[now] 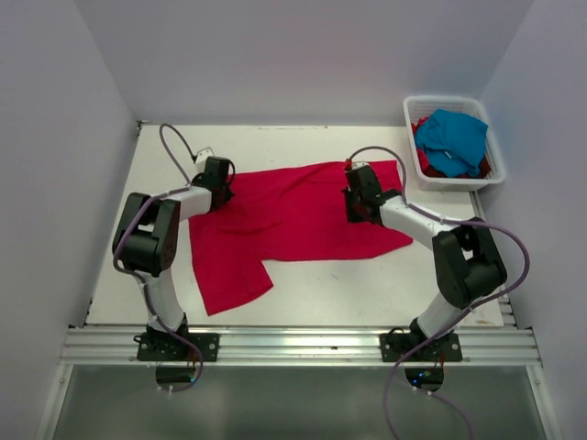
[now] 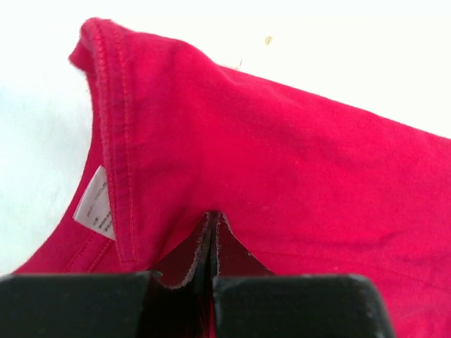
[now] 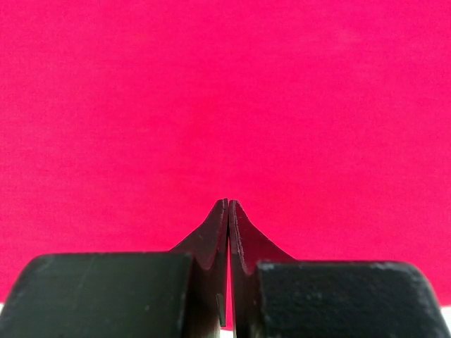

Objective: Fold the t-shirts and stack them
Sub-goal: Fold the flattened tshirt in 1/3 of the way

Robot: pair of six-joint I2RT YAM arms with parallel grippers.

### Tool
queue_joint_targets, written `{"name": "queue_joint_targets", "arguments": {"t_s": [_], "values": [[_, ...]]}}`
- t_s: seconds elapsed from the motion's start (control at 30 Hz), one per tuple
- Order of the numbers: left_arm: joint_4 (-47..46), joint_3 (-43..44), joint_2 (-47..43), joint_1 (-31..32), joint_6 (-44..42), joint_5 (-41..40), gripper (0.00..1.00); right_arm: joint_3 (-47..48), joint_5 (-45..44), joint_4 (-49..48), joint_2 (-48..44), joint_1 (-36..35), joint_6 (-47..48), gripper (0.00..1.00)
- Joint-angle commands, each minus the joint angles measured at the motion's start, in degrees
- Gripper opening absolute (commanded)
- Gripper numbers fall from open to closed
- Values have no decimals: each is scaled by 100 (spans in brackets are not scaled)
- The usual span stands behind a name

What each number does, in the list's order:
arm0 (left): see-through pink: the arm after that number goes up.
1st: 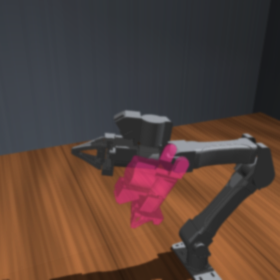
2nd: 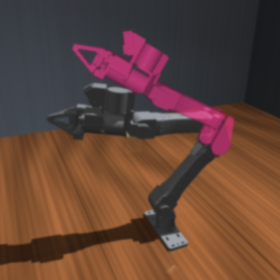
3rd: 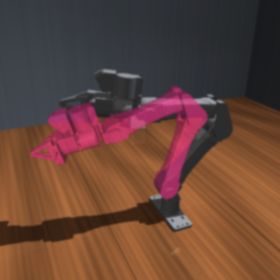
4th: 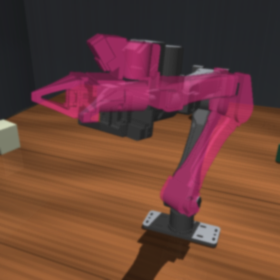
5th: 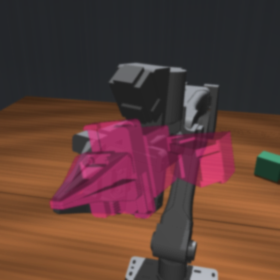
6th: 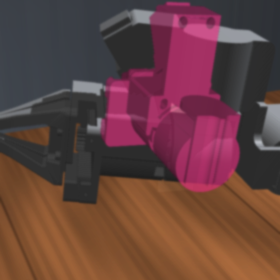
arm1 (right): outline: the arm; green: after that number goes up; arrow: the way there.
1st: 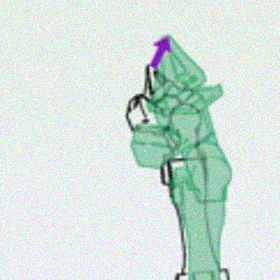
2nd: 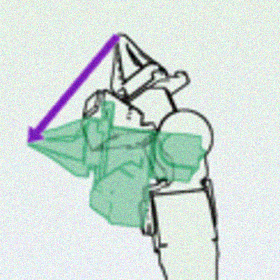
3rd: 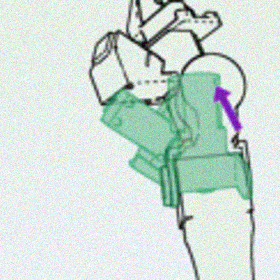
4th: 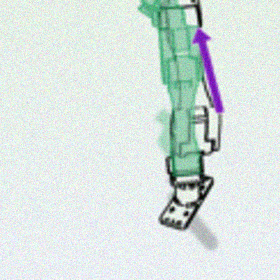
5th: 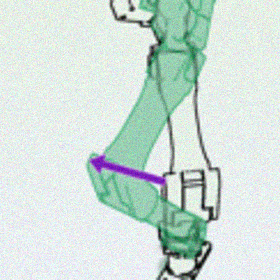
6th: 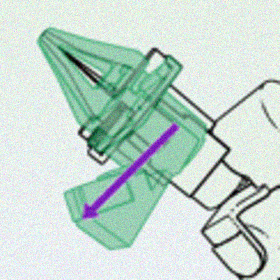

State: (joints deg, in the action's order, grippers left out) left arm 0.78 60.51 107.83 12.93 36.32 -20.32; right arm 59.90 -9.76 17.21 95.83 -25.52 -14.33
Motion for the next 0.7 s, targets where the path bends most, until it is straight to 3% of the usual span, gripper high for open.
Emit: {"name": "queue_joint_targets", "arguments": {"t_s": [0.0, 0.07, 0.27, 0.67], "values": [[440, 557, 571, -272, -414, 107, 0, 294, -1146, -17, -276, -15, -298, 0], [589, 900, 791, -413, -589, 168, 0, 470, -1736, 19, -197, 38, -421, 1], [555, 1068, 801, -914, -669, 625, 0, 1234, -1890, 221, 365, 547, -677, 25], [652, 1050, 642, -932, -784, 810, 0, 3150, -950, 432, 2351, 1049, -439, 38]]}}
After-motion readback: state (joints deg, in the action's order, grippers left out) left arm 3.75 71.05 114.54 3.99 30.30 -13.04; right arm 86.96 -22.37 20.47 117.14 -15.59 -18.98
